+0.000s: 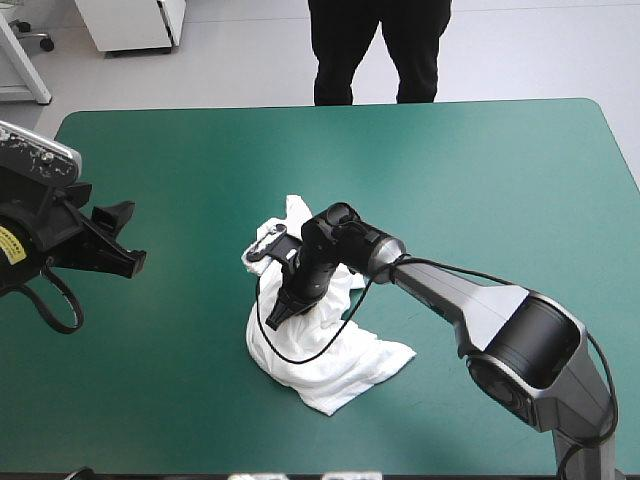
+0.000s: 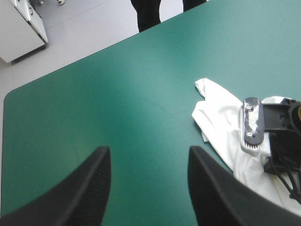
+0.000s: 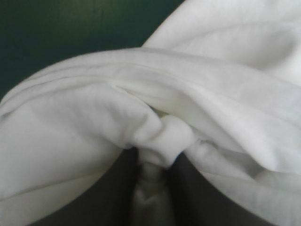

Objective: Fold the cloth

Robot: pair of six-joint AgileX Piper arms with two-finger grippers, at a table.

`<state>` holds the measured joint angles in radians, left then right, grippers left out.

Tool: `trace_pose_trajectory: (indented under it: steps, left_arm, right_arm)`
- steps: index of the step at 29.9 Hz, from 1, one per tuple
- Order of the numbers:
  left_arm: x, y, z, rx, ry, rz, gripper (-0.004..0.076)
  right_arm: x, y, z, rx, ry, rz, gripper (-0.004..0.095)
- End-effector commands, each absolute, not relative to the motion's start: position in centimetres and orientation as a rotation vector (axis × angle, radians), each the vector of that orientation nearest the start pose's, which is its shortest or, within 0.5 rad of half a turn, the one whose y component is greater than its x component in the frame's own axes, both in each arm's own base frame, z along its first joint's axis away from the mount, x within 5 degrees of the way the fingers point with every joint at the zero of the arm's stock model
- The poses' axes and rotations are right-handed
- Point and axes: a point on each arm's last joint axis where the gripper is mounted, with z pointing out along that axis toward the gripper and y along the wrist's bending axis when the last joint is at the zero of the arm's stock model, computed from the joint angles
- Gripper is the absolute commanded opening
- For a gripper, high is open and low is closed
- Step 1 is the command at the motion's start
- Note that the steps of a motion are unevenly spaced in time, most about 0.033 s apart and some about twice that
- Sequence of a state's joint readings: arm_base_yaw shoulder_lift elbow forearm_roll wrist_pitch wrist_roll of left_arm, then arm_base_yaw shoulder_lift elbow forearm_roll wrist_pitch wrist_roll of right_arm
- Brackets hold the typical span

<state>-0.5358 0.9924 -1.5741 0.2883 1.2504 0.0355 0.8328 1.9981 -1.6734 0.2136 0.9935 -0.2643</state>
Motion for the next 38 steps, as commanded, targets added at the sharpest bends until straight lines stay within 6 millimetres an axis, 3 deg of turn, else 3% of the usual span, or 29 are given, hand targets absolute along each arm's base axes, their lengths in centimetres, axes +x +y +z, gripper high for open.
trace_pose_trajectory:
  steps: [1, 2, 4, 10, 14, 20, 25, 30, 34, 38]
  left_arm:
    - [12.6, -4.5, 51.8, 0.508, 1.963, 0.041, 0.0367]
    - [12.5, -4.5, 51.7, 0.51, 1.973, 0.041, 0.0367]
    - [12.5, -4.5, 51.6, 0.511, 1.988, 0.045, 0.0367]
    - [13.0, -4.5, 51.2, 0.519, 2.018, 0.088, 0.0368]
    - [15.5, -5.8, 50.2, 0.58, 2.068, 0.161, 0.0368]
    - [20.9, -8.9, 46.8, 0.708, 2.203, 0.234, 0.0368]
    - [25.7, -11.1, 43.0, 0.774, 2.318, 0.236, 0.0368]
    - [30.3, -10.2, 39.6, 0.692, 2.422, 0.037, 0.0382]
    - [33.2, -9.9, 36.8, 0.657, 2.49, -0.034, 0.0419]
    - [35.4, -10.9, 33.6, 0.702, 2.541, -0.07, 0.0461]
  right_arm:
    - [28.7, 32.3, 29.8, -1.265, 2.387, 0.42, 0.052]
    - [28.9, 32.1, 30.7, -1.247, 2.388, 0.408, 0.0627]
    - [29.0, 31.7, 32.1, -1.219, 2.382, 0.395, 0.0707]
    - [27.9, 28.2, 35.7, -1.181, 2.376, 0.148, 0.0637]
    - [27.2, 24.7, 38.3, -1.081, 2.342, -0.005, 0.0635]
    - [25.9, 18.3, 40.5, -0.872, 2.408, -0.037, 0.0635]
    - [23.9, 14.2, 40.9, -0.758, 2.444, -0.044, 0.0635]
    - [20.3, 11.2, 40.5, -0.702, 2.46, -0.028, 0.0635]
    - [18.0, 9.9, 39.5, -0.673, 2.487, 0.014, 0.0635]
    - [15.9, 9.6, 37.6, -0.682, 2.553, 0.126, 0.0635]
